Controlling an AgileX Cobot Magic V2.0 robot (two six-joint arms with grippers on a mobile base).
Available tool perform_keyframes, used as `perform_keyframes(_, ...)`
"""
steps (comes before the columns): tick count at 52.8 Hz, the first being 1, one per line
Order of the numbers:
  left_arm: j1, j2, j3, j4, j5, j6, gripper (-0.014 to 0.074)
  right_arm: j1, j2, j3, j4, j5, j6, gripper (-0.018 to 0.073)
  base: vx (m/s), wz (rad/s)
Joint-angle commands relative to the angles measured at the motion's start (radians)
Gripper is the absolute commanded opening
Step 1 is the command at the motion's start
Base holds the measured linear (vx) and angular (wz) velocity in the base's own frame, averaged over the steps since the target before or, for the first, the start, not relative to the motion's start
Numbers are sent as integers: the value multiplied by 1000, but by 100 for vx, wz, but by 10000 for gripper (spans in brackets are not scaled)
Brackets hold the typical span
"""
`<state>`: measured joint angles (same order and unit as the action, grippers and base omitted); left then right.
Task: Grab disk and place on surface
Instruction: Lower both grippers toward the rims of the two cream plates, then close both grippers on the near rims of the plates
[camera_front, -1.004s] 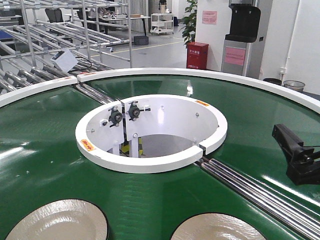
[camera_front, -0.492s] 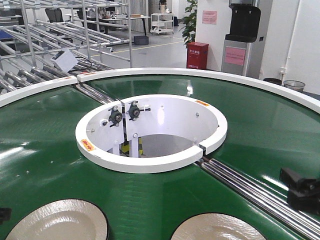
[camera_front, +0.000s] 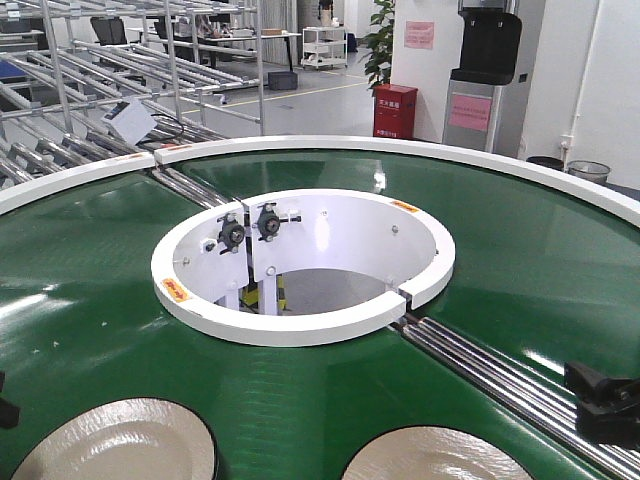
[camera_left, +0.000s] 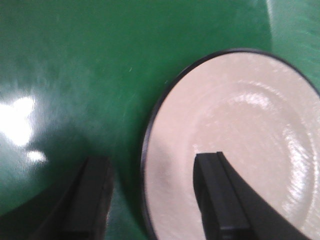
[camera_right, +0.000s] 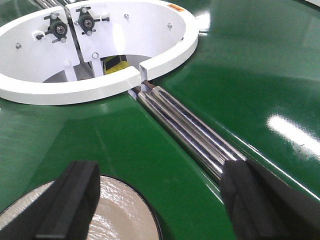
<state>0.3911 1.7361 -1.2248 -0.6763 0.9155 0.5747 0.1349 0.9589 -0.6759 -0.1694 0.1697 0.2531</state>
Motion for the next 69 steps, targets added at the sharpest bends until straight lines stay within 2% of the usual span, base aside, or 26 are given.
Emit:
perform_keyframes(1, 8, 8, -31, -138, 34, 87, 473, -6, -12, -34, -7, -66, -14, 542, 0, 0)
perform_keyframes(3, 7, 31, -31, -170, 47, 136, 473, -6, -12, -34, -7, -65, -14, 542, 0, 0)
perform_keyframes(7, 7, 62, -31, -225, 60, 182, 473, -6, -12, -34, -7, -66, -14, 542, 0, 0)
perform_keyframes(31, 2, 153, -26, -232, 62, 198, 472, -6, -12, -34, -7, -61, -15, 542, 0, 0)
perform_keyframes(37, -22, 173, -26, -276, 94, 208, 460, -6, -12, -34, -7, -65, -16, 542, 0, 0)
perform_keyframes(43, -82, 191, -26, -299, 102, 220, 429, -6, -12, -34, -7, -66, -16, 542, 0, 0)
perform_keyframes(50, -141, 201, -26, -263, 73, 222, 336, -6, -12, -34, -7, -64, -16, 542, 0, 0)
perform_keyframes(59, -152, 203, -26, -231, 69, 213, -12, -6, -12, -34, -7, -32, -16, 542, 0, 0)
perform_keyframes(68, -151, 203, -26, -251, 78, 205, -10, -6, -12, -34, -7, 24, -15, 542, 0, 0)
perform_keyframes(69, -147, 197, -27, -319, 104, 208, -9, -12, -11, -34, -1, 98, -9, 542, 0, 0)
